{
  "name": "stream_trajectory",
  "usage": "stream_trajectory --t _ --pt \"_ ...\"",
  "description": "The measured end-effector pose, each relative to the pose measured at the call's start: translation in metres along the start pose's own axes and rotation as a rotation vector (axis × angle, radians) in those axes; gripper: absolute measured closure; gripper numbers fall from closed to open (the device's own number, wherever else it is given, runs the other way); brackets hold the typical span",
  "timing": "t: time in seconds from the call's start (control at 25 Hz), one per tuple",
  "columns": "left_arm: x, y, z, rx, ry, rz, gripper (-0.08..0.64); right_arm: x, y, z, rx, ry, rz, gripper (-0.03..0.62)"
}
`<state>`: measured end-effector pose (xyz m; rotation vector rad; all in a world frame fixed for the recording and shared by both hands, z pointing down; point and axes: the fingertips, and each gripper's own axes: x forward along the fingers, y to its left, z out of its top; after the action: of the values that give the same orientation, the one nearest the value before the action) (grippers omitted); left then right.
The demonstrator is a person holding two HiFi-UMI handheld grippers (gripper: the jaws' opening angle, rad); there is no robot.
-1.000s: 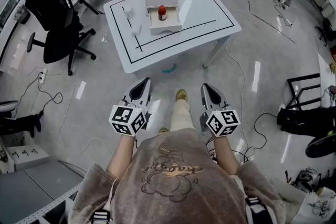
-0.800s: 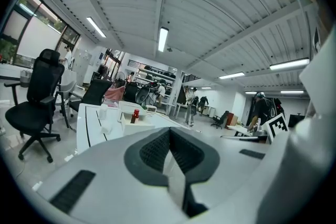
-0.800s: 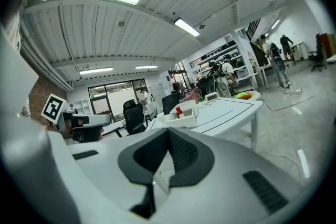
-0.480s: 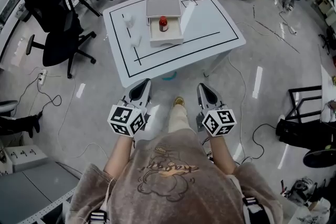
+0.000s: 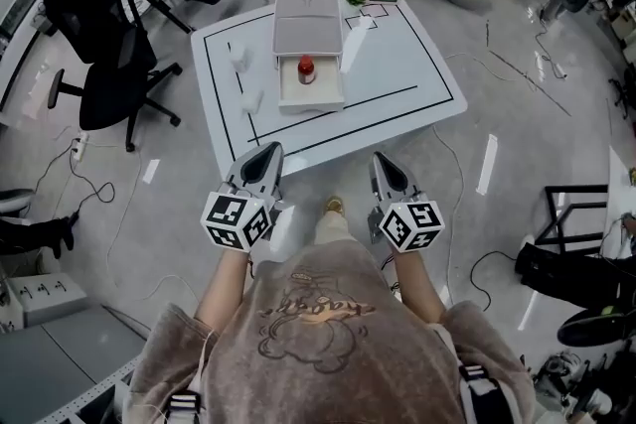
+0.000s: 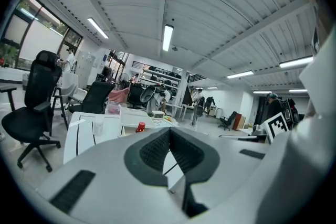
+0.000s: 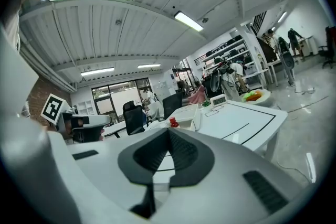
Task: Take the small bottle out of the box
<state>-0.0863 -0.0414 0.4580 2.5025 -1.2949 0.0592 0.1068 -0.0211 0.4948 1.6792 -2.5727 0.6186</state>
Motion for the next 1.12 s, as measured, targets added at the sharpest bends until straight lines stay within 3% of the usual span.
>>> stream_trajectory --t 0.28,0.84,1.12 --pt "0.044 0.008 0.029 0.001 -0.03 0.018 0.552 0.042 -0.031 0.032 -0.009 0.01 0.033 0.595" --pt "0.114 0.032 0.049 -0.032 -0.058 0.124 0.552 0.114 -0.088 0.066 -0.043 0.064 0.123 0.595" --pt "0.121 0.044 0.059 -0.041 -0.077 0.131 0.552 0.132 -0.08 0.073 -0.055 0.057 0.137 0.595"
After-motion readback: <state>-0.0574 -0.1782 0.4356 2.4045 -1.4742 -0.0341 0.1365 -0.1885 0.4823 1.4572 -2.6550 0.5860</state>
